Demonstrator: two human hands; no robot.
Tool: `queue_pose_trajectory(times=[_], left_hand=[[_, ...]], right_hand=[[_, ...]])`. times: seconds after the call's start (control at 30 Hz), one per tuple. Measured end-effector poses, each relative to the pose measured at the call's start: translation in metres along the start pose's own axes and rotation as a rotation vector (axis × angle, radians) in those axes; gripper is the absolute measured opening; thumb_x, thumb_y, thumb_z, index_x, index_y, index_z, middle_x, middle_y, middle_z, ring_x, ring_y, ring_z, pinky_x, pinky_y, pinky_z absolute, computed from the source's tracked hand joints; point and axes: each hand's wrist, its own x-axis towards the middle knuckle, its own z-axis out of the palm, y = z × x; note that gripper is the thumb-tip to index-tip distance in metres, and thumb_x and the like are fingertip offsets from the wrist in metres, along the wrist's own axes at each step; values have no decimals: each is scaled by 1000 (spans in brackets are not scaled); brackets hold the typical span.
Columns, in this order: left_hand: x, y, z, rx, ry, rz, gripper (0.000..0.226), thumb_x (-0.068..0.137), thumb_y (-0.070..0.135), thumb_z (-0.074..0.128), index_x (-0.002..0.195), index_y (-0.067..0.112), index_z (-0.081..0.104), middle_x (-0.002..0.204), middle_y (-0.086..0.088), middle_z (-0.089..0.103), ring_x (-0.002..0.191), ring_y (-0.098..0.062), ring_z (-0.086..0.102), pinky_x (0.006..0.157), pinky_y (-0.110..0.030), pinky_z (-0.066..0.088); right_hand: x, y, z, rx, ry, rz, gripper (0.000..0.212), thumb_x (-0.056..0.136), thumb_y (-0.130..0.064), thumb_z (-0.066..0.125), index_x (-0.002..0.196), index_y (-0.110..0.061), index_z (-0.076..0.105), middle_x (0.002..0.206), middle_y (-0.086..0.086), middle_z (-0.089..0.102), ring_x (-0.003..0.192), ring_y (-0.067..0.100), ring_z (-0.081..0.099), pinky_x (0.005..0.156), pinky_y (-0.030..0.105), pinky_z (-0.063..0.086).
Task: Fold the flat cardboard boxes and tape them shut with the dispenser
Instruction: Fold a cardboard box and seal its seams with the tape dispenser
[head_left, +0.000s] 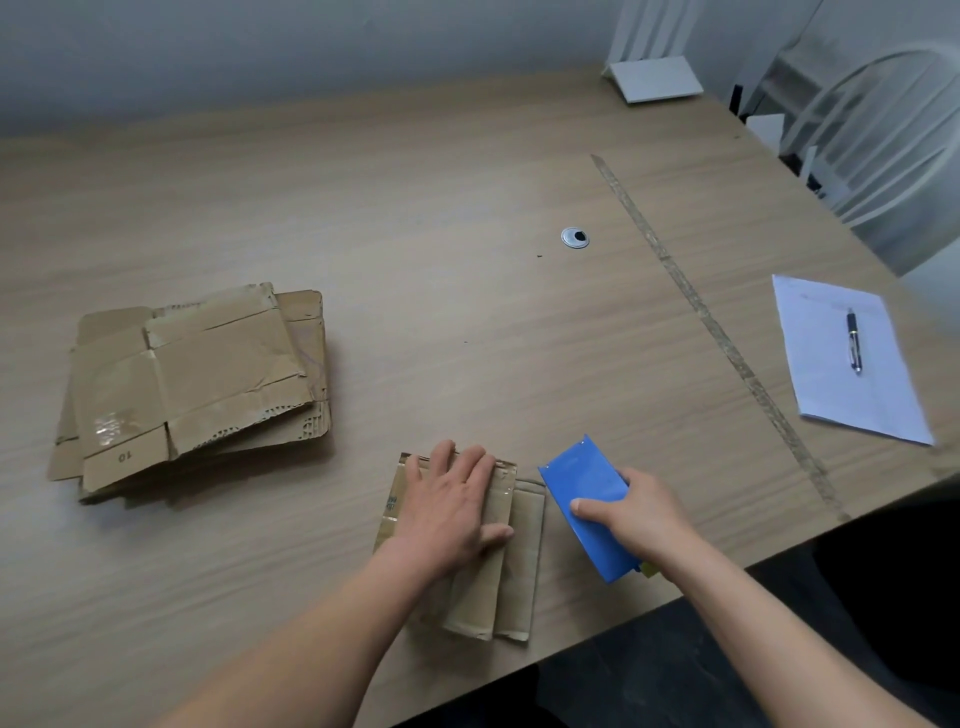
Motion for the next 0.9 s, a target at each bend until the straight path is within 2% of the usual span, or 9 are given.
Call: queue_pose_trajectory(times=[0.27,0.37,0.47,0.5,0.57,0.63,0.73,0.83,0.9], left_hand=[[14,-3,-4,-61,-181,-65,111,76,82,50,157,24,0,159,4,19,151,-32,-10,114,-61,13],[18,1,-11,-63,-191,-91,123,74,79,56,156,17,-10,161,-1,20,150,-35,-12,113,-64,12],[9,0,-14,-150,-91,-140,132,71,79,61,155,12,-15,166,-2,0,150,-34,-16,116,-61,8],[2,-3,-11,-220,23,-157,130,71,76,63,156,12,-11,166,-3,-2,151,-32,-13,117,-58,9],[-15,-13,1,-444,375,-162,108,76,56,75,155,7,20,161,-9,25,149,-31,18,117,-47,22],[-31,-18,7,-826,571,-265,61,85,27,77,136,5,55,130,-10,62,118,-23,58,106,-37,44],[-42,-9,-15,-1663,272,-568,24,100,23,57,110,4,67,101,-10,70,80,-18,67,73,-33,54],[-47,-8,-34,-2061,-174,-575,46,105,44,37,116,7,60,107,-12,70,86,-25,70,76,-35,52],[-53,-12,-37,-2169,-321,-489,52,103,51,33,119,10,60,108,-11,70,87,-26,71,82,-37,51]], right_hand=[[-5,-5,-9,9,26,-14,32,75,-41,80,101,-30,64,94,-6,71,81,18,70,74,41,62],[-12,-13,-15,1,44,-29,32,72,-43,79,99,-33,63,92,-9,72,80,17,71,73,41,62],[-20,-22,-23,-1,38,-83,30,73,-41,79,99,-36,63,94,-9,72,82,18,70,70,41,61],[-24,-25,-25,3,23,-106,29,74,-40,79,98,-37,63,95,-8,71,84,18,70,68,40,60],[-32,-30,-29,5,-38,-151,31,75,-38,81,98,-42,61,98,-8,70,86,19,69,63,38,56],[-37,-34,-30,9,-117,-199,37,73,-37,84,104,-40,65,98,-8,72,88,18,69,67,42,57],[-49,-50,-29,-4,-264,-280,37,67,-38,85,101,-34,70,89,-9,74,78,8,70,71,33,52],[-57,-69,-22,-41,-390,-328,44,59,-42,80,100,-31,71,86,-12,75,75,6,69,74,28,51],[-60,-80,-18,-61,-468,-354,50,56,-44,82,102,-28,72,87,-11,75,77,6,69,75,28,52]])
